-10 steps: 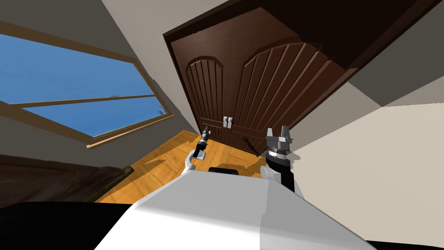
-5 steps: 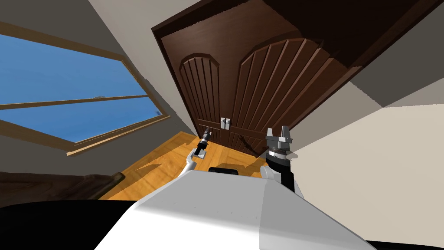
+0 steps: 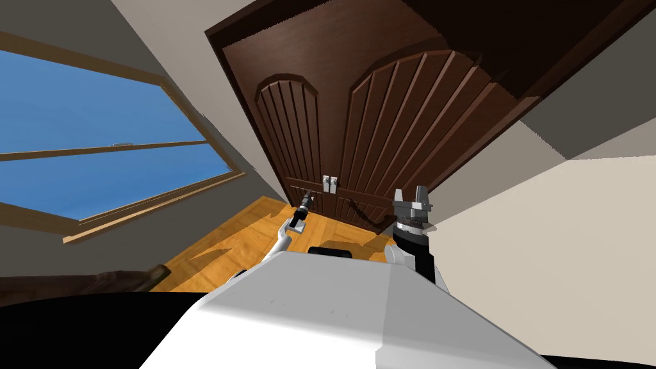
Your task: Pull the door open
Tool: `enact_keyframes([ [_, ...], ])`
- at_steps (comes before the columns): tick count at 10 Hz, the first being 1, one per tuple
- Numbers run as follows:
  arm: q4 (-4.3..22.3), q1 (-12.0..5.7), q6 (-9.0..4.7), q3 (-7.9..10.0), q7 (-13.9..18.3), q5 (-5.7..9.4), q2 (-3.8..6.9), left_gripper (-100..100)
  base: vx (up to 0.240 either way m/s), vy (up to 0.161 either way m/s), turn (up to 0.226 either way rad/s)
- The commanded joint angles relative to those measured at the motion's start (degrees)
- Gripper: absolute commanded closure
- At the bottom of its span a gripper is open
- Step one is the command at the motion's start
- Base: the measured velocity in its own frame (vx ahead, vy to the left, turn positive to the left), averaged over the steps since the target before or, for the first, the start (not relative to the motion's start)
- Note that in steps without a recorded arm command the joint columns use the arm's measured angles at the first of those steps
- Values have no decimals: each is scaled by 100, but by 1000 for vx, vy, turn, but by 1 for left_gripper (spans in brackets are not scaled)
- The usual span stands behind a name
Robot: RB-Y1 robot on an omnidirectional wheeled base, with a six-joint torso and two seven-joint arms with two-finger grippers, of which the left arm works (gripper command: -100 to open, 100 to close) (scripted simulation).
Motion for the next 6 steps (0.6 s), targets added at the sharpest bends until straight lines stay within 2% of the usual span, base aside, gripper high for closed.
enact_keyframes([
  [1,185,-90,20,-22,45,-17,33,-100,107,-37,-39],
  [6,688,-361,73,-76,135,-65,95,-100,105,-25,-35],
])
